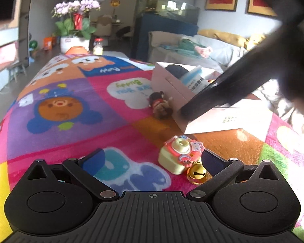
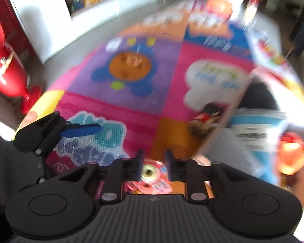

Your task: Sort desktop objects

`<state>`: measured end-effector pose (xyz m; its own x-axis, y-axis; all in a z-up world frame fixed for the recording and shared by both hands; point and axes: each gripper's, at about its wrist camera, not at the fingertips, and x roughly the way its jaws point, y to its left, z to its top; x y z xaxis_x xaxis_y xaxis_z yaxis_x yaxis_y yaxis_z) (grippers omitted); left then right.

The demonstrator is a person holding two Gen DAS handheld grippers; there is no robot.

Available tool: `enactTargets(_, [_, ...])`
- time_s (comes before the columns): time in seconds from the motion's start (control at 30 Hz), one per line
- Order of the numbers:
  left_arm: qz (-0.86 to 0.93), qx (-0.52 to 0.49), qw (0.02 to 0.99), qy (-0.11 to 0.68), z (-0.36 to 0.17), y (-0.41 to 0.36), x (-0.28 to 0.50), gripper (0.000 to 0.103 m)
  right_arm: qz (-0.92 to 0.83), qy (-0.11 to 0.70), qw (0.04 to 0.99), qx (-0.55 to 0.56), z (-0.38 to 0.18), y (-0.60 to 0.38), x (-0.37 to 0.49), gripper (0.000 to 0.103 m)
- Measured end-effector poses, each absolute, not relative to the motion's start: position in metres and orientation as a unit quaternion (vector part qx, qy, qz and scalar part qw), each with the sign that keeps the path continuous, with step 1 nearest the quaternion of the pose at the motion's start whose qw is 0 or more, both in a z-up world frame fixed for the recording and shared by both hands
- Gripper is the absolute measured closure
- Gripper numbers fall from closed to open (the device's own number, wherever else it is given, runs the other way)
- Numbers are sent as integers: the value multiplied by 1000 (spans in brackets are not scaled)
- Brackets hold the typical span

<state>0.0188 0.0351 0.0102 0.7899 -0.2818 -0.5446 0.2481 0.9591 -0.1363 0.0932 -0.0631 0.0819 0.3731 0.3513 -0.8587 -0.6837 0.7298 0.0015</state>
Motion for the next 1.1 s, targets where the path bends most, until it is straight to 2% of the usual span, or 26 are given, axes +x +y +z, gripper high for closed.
enactTargets(0.03, [-135,-30,945,295,11,35,22,0,308,431,830,-176,88,-78,82,65])
enactTargets(0.1, [-135,-44,943,299,15,38,32,0,275,381,868,-162,95,-106,67,50])
enactTargets(0.23, [-110,-86,942,306,31,54,74,0,212,356,904,-100,91,-160,51,48])
enactTargets(0.27, [-101,-93,942,306,34,58,87,8,195,352,911,-90,87,-172,48,48])
enactTargets(0.3, [-94,-100,940,312,37,60,103,32,179,348,916,-84,83,-181,43,48])
enactTargets(0.37, [-88,-111,932,333,38,62,134,53,156,348,922,-72,65,-194,43,47])
enactTargets(0.43, [-92,-113,925,352,35,57,167,54,147,361,920,-50,50,-208,40,47])
enactTargets(0.5, [-98,-99,918,371,32,48,200,60,139,375,916,-24,35,-219,39,47])
enactTargets(0.63, [-109,-44,911,395,19,23,243,60,122,384,915,24,13,-238,35,43])
enactTargets(0.73, [-129,10,912,390,10,13,244,54,117,378,917,48,3,-249,28,39])
enactTargets(0.8, [-145,46,911,382,9,9,233,53,118,369,921,48,2,-252,24,29])
enactTargets(0.9, [-171,69,905,384,9,9,210,53,124,358,924,48,-1,-253,23,21])
enactTargets(1.1, [-193,83,902,378,11,13,140,49,128,352,926,47,-1,-249,22,18])
